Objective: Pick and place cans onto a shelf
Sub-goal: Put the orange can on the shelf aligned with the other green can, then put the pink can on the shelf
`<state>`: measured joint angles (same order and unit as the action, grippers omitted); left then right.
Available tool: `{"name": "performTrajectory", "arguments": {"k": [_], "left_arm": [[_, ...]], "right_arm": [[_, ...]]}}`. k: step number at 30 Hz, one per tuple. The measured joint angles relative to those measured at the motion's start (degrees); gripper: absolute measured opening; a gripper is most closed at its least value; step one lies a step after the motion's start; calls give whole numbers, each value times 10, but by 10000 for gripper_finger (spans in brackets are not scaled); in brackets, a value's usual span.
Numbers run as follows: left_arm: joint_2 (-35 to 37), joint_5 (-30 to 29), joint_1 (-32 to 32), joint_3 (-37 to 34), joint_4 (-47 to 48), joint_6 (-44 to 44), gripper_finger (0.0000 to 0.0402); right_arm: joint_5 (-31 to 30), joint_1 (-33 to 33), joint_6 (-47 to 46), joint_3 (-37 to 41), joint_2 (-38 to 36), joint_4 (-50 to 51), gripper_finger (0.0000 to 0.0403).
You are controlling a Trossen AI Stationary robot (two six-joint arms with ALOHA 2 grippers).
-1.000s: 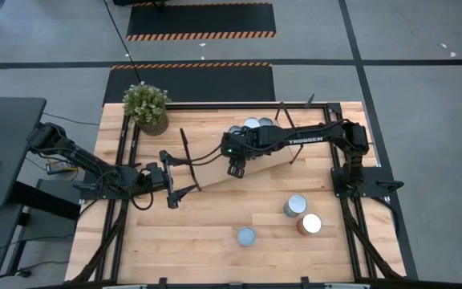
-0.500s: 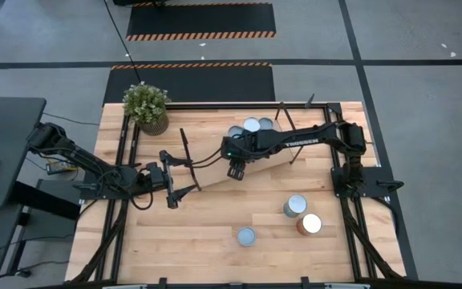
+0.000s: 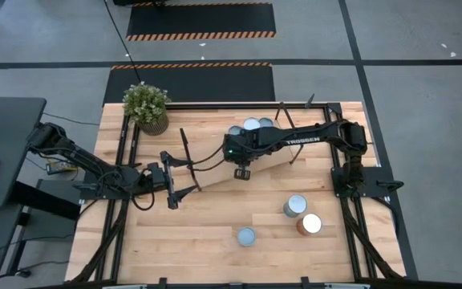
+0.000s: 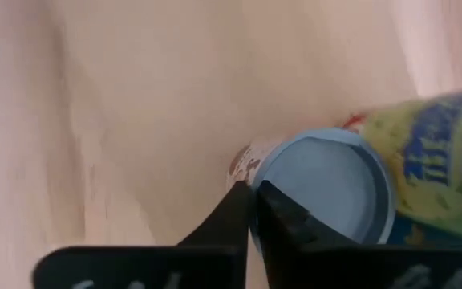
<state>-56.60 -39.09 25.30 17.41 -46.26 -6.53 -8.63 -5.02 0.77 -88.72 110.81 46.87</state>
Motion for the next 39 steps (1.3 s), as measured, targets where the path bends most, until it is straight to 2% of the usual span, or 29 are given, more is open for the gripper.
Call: {"name": "performTrajectory", "arguments": {"k": [5,7,13,21,29,39], "left_arm": [[0,0,1,0,9,18,389],[0,0,1,0,12,25,389],[0,0,1,0,19,47,389],[0,0,1,0,21,47,389],[0,2,1,0,25,47,389],[0,3,1,0,26,49,389]], "right_arm": [[19,-3,118,1,-7,19,12],[21,-7,130,2,-11,23,16],[35,-15,174,3,-24,58,43],[9,-14,272,4,-25,74,102],[-23,-1,294,2,-26,70,141],[-24,29,218,-54,-27,125,145]]}}
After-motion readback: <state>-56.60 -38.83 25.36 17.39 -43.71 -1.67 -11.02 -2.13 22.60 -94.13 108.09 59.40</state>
